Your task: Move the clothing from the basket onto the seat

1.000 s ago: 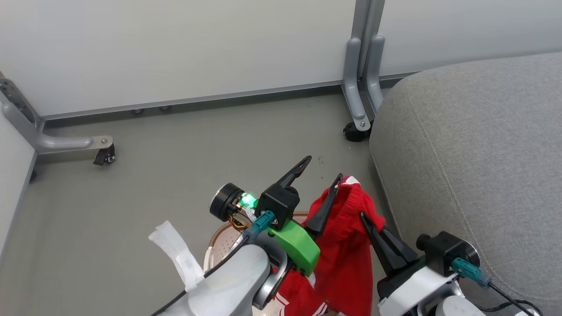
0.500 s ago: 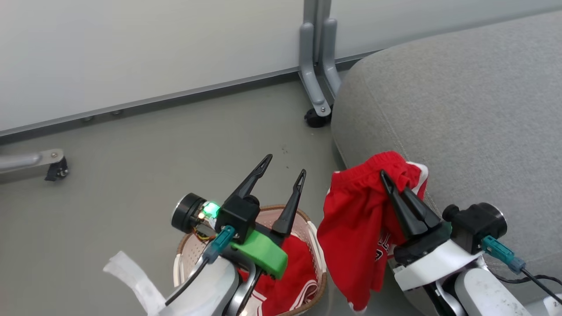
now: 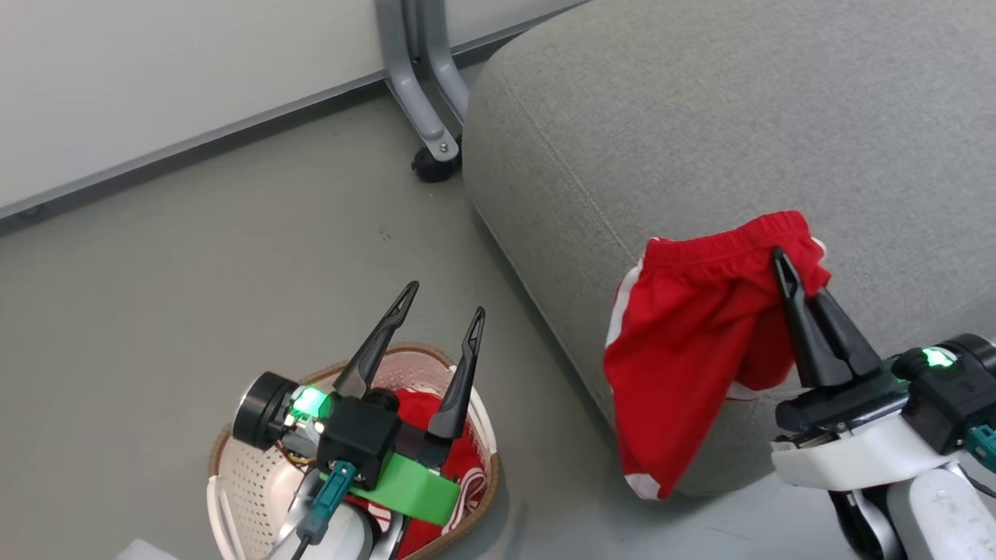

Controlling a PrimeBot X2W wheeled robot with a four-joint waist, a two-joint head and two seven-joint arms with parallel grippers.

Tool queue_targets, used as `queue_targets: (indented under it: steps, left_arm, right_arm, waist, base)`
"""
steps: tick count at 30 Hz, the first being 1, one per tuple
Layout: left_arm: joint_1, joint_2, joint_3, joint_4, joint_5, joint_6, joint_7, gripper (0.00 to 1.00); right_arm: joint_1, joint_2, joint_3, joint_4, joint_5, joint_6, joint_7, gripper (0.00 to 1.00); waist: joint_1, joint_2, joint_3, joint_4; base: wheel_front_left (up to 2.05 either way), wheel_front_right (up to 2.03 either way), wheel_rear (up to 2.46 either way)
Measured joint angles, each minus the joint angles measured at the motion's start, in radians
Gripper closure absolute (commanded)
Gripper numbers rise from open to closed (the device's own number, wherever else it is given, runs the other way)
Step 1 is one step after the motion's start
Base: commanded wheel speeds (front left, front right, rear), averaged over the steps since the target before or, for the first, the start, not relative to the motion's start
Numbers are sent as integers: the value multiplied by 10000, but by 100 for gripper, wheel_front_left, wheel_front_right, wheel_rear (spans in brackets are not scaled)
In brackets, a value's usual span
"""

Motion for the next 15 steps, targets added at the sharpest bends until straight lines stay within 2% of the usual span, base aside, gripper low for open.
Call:
queue_targets:
  steps: [8,12,15]
  left_arm:
    - [223,-17,226,-92,506,-385,0,0]
    - [57,-146,40,-17,727,-665,0,0]
    - [-311,-257,-90,10,934,-880,0,0]
  right_arm:
    - [-85,-96,-1450,-385,-420,0,2,100]
    - [-847,-180,-2320,-123,-706,0,0,100]
    - [-2102,-610,-2972,401,-665,6,2,100]
  waist:
    - [0,0,873,-552]
    - [0,0,1365,-552]
    - [0,0,1922,-392]
  base:
    - [0,0,0]
    - [0,0,0]
    - [0,0,0]
